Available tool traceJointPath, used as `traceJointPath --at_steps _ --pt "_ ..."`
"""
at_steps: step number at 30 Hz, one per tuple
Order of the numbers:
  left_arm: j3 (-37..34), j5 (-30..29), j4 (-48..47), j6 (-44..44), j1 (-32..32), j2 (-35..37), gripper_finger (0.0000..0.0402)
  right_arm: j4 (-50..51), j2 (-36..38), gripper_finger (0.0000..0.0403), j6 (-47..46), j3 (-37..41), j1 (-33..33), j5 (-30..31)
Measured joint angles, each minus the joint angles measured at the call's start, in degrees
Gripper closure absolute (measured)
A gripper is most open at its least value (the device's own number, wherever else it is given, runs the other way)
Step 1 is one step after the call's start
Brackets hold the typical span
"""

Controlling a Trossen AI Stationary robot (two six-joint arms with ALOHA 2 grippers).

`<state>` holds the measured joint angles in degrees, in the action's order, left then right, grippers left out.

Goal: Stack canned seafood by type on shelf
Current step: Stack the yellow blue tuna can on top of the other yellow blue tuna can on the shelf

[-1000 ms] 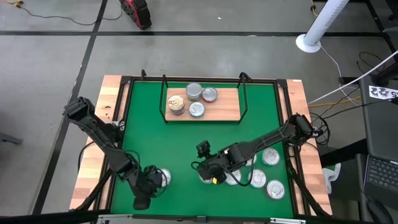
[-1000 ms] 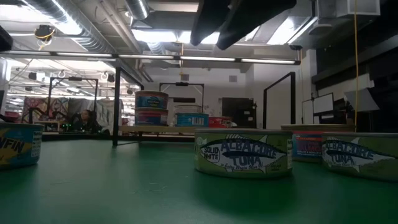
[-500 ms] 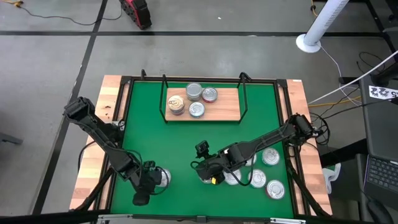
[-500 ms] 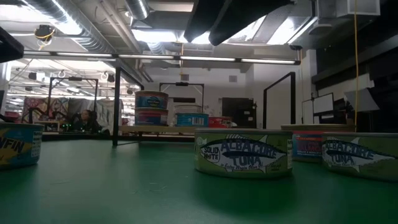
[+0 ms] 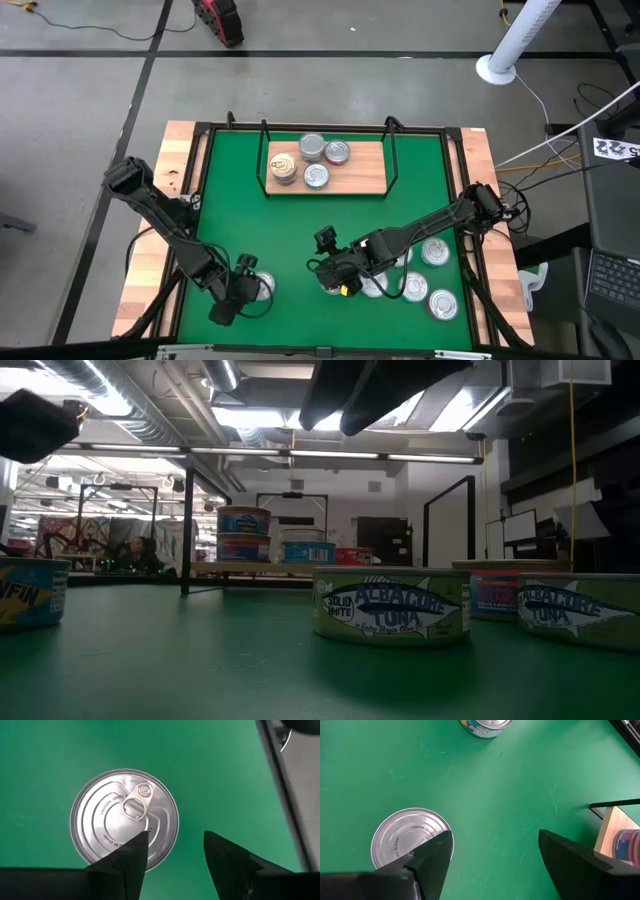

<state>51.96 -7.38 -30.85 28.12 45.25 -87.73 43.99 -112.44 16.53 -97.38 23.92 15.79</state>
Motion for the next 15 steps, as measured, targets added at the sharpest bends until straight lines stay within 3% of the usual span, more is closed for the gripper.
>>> traceJointPath --at_steps 10,15 --pt "0.35 -1.16 0.44 -4.61 1.03 -5.67 0.0215 -0.05 0.0 0.0107 0.17 0.0 0.0 -0.04" --pt "0.19 -8.53 0.25 -4.68 1.06 -6.33 0.023 -0.09 0.0 0.0107 0.2 0.0 0.0 -0.04"
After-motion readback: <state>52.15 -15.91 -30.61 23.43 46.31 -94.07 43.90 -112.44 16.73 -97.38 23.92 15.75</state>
